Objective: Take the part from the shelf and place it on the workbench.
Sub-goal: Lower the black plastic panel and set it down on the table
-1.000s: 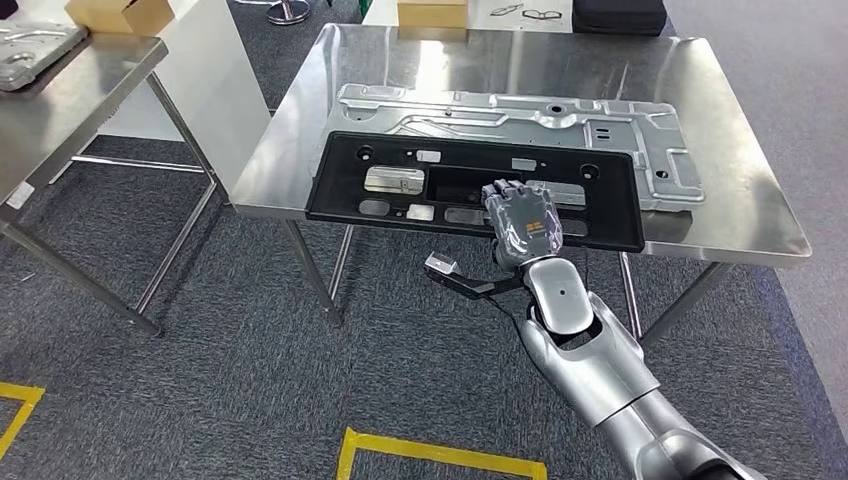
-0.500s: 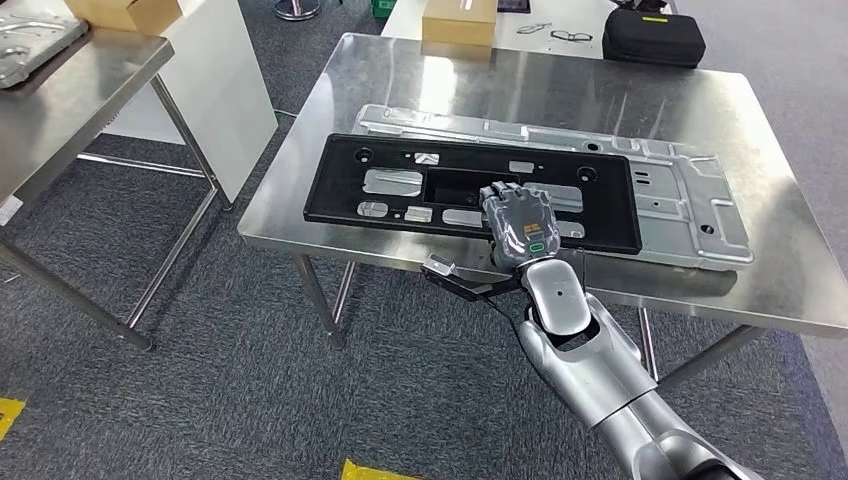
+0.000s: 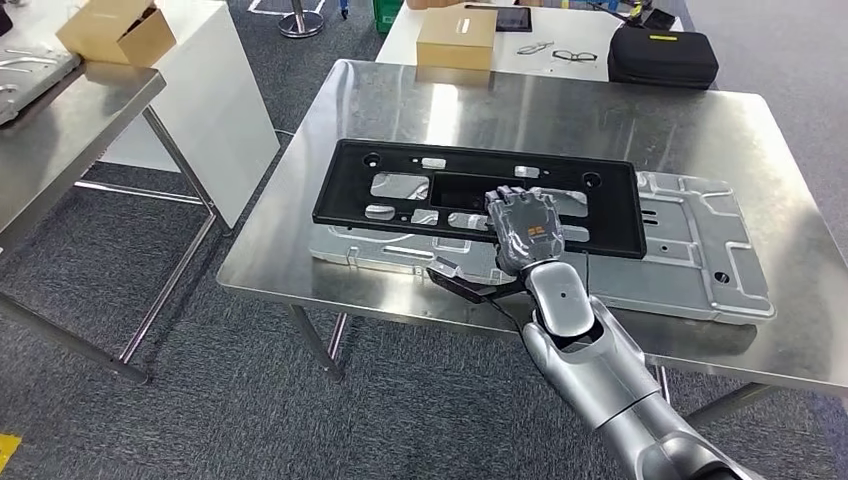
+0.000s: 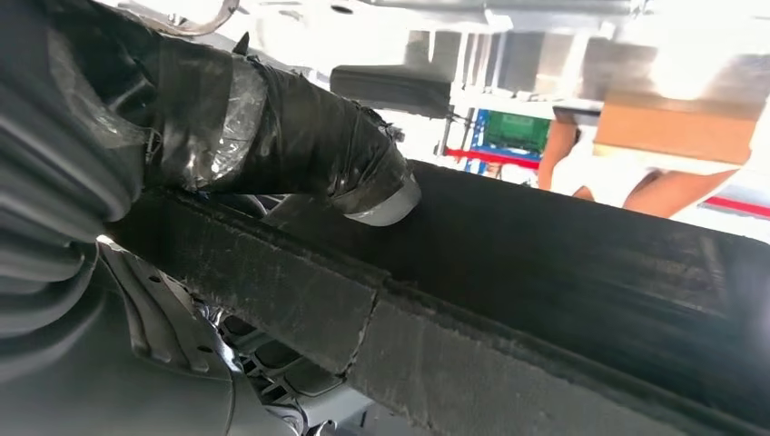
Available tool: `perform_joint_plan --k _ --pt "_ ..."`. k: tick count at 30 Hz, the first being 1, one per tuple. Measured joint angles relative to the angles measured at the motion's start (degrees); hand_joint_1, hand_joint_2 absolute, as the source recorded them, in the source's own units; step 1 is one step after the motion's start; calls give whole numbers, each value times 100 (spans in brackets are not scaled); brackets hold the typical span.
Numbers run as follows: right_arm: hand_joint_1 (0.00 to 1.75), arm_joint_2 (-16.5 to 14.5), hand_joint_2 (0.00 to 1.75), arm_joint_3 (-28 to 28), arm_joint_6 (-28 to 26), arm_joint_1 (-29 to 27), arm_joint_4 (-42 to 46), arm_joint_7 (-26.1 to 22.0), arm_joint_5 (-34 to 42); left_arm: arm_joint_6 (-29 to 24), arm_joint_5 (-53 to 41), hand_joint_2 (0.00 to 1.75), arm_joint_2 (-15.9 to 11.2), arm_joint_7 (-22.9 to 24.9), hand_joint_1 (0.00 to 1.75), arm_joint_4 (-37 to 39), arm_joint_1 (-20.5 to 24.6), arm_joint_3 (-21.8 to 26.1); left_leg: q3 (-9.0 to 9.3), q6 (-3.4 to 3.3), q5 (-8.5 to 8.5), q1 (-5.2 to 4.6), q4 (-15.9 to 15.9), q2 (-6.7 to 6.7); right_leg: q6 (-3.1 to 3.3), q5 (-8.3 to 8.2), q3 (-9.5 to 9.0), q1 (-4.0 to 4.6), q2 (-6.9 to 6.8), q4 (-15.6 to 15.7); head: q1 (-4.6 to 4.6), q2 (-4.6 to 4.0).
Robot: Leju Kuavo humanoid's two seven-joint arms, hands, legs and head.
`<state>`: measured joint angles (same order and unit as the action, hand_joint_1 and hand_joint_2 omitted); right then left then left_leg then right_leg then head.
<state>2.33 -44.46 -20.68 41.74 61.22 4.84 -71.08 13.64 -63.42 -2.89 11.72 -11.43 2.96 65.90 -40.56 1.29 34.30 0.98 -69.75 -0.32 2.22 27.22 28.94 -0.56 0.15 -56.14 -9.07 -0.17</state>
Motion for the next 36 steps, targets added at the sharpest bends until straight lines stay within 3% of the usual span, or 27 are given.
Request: perform_joint_plan --k 2,4,7,8,10,12,13,14,15,17,18,20,24,25,29,36 --pt "175 3 175 0 0 -5 -21 2 7 0 0 175 -2 1 0 0 -23 0 61 -14 -634 13 712 25 -54 179 -195 -8 2 -16 1 1" --pt "175 9 175 1 -3 -13 -42 2 18 0 0 175 -6 0 0 0 -28 0 155 -45 -1131 -3 1134 62 -138 372 -344 1 10 -30 3 1" --pt "175 14 175 22 -23 -7 -52 -1 30 -2 -1 175 -8 -1 0 0 -23 0 349 -164 -1199 -10 1184 44 -252 444 -517 6 8 -237 11 0" --pt "175 15 175 34 -31 10 -53 -1 33 -2 -2 175 -10 -2 0 0 -19 0 416 -217 -1218 -5 1194 39 -276 440 -481 -1 5 -426 14 0" --pt "175 18 175 67 -48 40 -71 0 42 15 10 175 -15 -25 0 0 10 2 504 -298 -1221 -12 1200 36 -306 663 -186 -15 0 -959 16 0" --pt "175 29 175 93 -68 24 -116 1 52 77 57 175 -17 -84 0 0 33 9 523 -331 -1181 -30 1200 19 -322 1049 246 -11 0 -1508 17 0" --pt "175 42 175 101 -78 -7 -143 -1 56 121 95 175 -18 -123 0 0 35 24 530 -339 -1157 -41 1198 7 -321 1144 409 -11 0 -1626 17 0" --pt "175 56 175 113 -89 -41 -167 -3 60 160 129 175 -19 -161 0 0 34 46 542 -343 -1132 -55 1194 -4 -308 1096 499 -7 -1 -1586 17 1" --pt "175 75 175 132 -98 -70 -190 -7 62 186 157 175 -20 -197 0 0 32 76 561 -343 -1109 -72 1190 -14 -277 899 509 5 -1 -1380 17 1" --pt "175 114 175 190 -122 -99 -225 -14 66 204 175 175 -7 -264 0 1 13 124 602 -335 -1071 -102 1190 -23 -157 322 399 54 -11 -713 14 1" --pt "175 133 175 219 -135 -99 -239 -15 69 203 176 175 0 -292 0 1 5 137 611 -322 -1064 -105 1197 -24 -101 145 358 87 -16 -435 14 1" --pt "175 159 175 276 -168 -109 -268 1 61 213 175 175 12 -321 0 2 -6 149 610 -270 -1087 -91 1208 -18 -23 10 348 132 -19 -189 11 0" --pt "175 215 175 462 -309 -140 -483 114 -45 276 158 175 -3 -315 0 2 -8 165 646 -307 -1055 -90 1268 -11 -158 -100 272 129 -7 -93 10 1" --pt "175 232 175 529 -341 -139 -578 124 -54 290 145 175 -10 -314 0 2 -5 167 652 -306 -1058 -88 1271 -12 -145 -93 266 131 -8 -95 11 1" --pt "0 270 0 839 -414 -105 -1152 96 5 307 81 175 -43 -292 0 2 1 168 670 -293 -1058 -87 1300 -13 -118 -77 265 132 -6 -98 11 0" --pt "0 285 0 1103 -514 8 -1929 -28 60 348 49 175 -70 -256 0 2 10 170 679 -256 -1042 -87 1317 -12 -89 -53 267 132 0 -101 10 0"
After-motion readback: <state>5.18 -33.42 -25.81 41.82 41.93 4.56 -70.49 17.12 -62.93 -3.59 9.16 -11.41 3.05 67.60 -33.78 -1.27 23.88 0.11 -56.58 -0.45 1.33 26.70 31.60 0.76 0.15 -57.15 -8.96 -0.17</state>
